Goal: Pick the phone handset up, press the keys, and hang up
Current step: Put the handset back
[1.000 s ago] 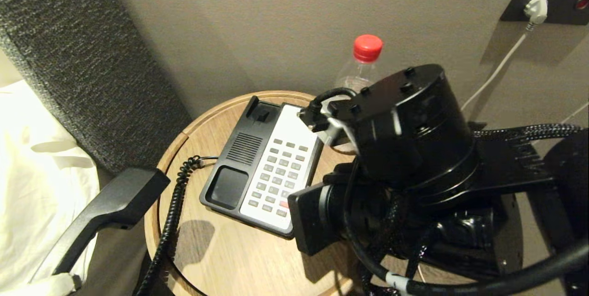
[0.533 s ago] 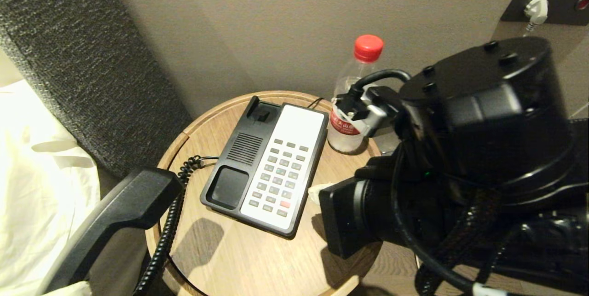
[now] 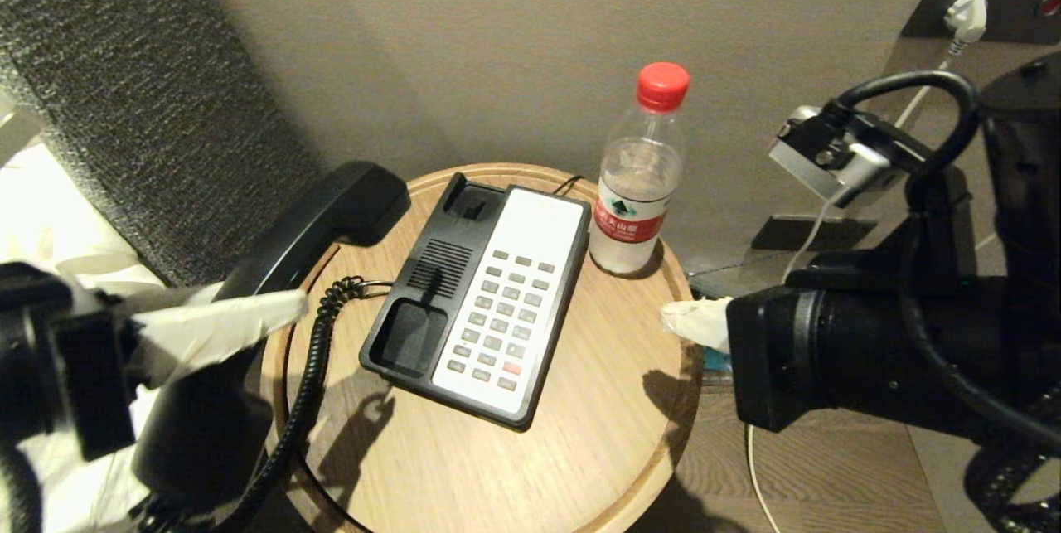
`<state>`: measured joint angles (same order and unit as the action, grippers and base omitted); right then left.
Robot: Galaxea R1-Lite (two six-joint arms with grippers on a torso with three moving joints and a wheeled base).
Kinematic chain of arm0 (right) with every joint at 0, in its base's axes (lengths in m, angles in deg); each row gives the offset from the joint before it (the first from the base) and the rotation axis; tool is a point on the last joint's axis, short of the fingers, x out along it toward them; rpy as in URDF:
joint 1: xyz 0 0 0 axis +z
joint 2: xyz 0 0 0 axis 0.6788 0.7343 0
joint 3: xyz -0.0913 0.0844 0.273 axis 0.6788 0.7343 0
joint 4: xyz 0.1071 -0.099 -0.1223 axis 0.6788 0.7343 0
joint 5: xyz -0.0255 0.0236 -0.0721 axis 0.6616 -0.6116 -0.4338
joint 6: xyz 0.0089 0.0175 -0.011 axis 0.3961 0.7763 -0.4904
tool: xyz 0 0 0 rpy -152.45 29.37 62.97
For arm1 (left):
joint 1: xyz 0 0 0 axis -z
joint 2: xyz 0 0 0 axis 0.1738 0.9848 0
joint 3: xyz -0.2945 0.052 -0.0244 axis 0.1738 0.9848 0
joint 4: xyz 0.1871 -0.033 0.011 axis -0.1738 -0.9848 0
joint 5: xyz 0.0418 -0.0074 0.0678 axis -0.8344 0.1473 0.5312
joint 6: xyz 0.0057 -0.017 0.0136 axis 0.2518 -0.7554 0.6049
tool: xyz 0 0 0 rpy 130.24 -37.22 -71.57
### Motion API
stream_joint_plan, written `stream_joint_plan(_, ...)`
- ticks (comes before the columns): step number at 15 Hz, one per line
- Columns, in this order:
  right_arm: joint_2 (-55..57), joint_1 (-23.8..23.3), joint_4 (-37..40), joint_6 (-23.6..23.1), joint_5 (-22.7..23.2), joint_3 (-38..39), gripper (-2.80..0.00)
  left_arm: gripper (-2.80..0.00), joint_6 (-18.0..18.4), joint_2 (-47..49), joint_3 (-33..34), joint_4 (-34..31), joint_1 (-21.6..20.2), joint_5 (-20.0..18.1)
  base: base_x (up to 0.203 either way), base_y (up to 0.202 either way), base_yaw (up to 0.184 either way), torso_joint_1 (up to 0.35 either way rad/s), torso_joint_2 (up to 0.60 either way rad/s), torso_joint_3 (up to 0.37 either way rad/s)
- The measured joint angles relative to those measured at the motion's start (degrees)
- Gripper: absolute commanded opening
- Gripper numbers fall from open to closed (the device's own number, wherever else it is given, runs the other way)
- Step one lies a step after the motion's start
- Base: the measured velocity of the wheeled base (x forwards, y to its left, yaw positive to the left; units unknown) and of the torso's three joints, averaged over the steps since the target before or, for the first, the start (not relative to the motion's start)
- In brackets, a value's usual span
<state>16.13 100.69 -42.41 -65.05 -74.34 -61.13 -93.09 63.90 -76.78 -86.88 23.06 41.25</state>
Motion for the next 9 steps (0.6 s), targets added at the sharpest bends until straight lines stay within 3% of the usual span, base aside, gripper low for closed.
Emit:
stream_joint_plan(4, -4.08, -1.73, 0.05, 0.0, 0.0, 2.3, -2.8, -2.8, 4.99, 10.13, -6.77, -0.19, 2.36, 9.07, 0.0, 0.0, 0.0, 0.0, 0.0, 0.0)
stream_joint_plan(9, -8.19, -4.07, 0.96, 0.02, 0.04, 4.79, -2.8, -2.8, 5.55, 17.72, -10.47, -0.14, 5.33, 11.79, 0.0, 0.0, 0.0, 0.0, 0.0, 0.0)
